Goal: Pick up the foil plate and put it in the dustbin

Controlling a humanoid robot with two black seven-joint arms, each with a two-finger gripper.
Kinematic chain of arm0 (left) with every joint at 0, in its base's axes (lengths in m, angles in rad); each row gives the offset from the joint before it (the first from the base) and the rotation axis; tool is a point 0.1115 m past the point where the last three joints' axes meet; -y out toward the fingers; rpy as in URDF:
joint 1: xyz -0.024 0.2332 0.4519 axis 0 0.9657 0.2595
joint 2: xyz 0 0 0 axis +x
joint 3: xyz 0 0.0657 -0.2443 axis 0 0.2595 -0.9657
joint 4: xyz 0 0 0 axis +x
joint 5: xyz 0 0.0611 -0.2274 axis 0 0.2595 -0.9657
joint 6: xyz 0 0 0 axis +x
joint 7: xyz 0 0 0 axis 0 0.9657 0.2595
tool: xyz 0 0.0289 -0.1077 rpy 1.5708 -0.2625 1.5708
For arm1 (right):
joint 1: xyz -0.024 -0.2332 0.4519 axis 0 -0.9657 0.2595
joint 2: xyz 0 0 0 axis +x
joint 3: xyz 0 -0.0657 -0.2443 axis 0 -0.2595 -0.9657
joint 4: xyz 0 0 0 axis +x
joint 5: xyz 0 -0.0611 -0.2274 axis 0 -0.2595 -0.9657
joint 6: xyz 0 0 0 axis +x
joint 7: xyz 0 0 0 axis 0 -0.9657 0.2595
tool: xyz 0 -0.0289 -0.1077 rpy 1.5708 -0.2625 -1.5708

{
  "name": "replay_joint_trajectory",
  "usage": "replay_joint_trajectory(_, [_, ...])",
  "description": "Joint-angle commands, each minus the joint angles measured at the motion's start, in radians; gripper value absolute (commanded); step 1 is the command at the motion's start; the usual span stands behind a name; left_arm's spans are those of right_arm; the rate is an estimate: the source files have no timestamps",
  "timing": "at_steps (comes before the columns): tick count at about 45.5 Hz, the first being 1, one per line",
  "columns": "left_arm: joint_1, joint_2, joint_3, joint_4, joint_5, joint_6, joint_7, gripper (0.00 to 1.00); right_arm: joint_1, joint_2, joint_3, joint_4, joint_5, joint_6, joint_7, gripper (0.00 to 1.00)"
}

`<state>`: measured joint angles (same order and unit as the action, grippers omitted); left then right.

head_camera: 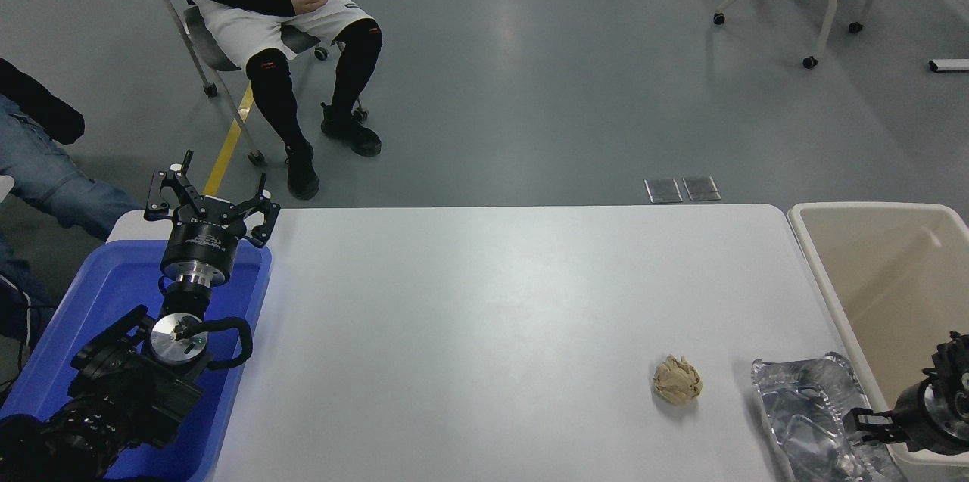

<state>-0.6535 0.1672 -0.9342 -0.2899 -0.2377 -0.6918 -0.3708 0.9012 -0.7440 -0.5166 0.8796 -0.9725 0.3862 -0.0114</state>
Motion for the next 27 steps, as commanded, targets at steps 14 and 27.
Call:
replay_joint_trajectory(14, [0.0, 0.0, 0.0, 0.0, 0.0, 0.0, 0.0, 0.99, 0.002, -0.031, 0.0, 0.039, 0.124, 0.011, -0.001, 0.0])
replay_joint_trajectory(27, [0.0, 0.0, 0.0, 0.0, 0.0, 0.0, 0.0, 0.99, 0.1, -0.116, -0.006, 0.114, 0.126, 0.103, -0.002, 0.0])
